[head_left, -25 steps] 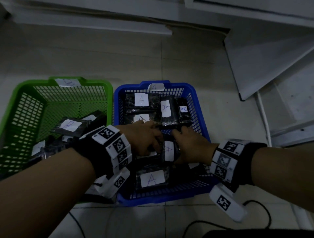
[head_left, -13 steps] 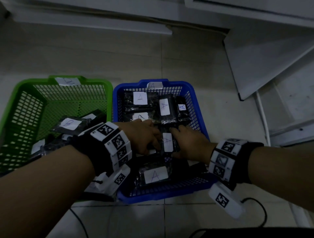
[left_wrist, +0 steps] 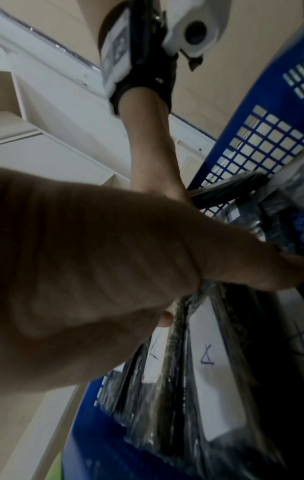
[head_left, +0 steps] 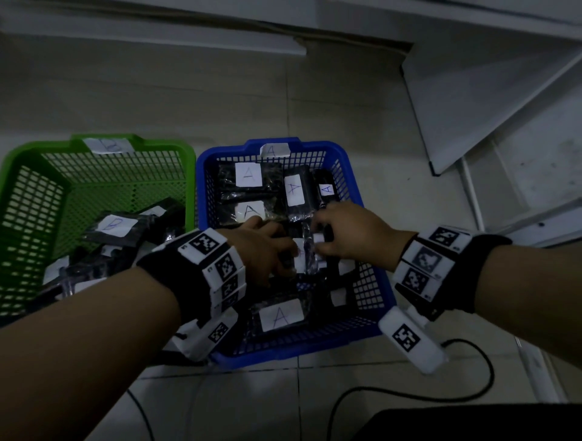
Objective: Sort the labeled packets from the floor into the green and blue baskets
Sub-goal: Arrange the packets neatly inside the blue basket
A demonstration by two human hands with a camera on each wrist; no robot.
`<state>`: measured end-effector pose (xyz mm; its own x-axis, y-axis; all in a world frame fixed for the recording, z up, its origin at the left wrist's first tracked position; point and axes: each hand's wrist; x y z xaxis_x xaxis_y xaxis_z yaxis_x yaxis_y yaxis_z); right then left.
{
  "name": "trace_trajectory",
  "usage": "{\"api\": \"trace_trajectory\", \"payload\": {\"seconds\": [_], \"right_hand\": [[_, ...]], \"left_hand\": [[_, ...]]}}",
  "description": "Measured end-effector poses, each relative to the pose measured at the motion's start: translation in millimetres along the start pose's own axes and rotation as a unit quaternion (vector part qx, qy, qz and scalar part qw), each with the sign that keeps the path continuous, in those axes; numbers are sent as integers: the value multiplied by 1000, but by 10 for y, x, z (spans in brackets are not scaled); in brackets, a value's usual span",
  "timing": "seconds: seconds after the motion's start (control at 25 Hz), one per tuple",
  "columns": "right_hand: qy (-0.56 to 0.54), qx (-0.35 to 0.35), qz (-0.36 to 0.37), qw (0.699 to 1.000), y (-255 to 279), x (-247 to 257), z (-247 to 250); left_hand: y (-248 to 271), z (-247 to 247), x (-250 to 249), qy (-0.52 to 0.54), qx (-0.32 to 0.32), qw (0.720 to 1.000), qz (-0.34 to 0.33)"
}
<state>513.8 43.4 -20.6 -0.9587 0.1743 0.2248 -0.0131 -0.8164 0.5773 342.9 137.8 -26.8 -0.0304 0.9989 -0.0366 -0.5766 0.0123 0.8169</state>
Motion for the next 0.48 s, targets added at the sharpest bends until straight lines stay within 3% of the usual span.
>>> {"api": "trace_trajectory", "payload": {"seconds": [0.32, 0.48], "right_hand": [[81, 102, -28, 991, 36, 177, -110], [99, 73, -81, 989, 17, 225, -165]], "left_hand": [[-6, -9, -19, -14, 8, 1000, 21], [-44, 6, -61, -31, 18, 999, 26]]}}
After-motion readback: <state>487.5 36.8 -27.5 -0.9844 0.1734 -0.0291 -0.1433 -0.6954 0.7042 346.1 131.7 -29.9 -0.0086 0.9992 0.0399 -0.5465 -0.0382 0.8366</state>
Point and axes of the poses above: each hand's wrist, its own y-axis away from the middle knuckle, its own z-axis out of the back of the hand, x = y × z, and after that the axes turned 13 degrees about x, right-handed
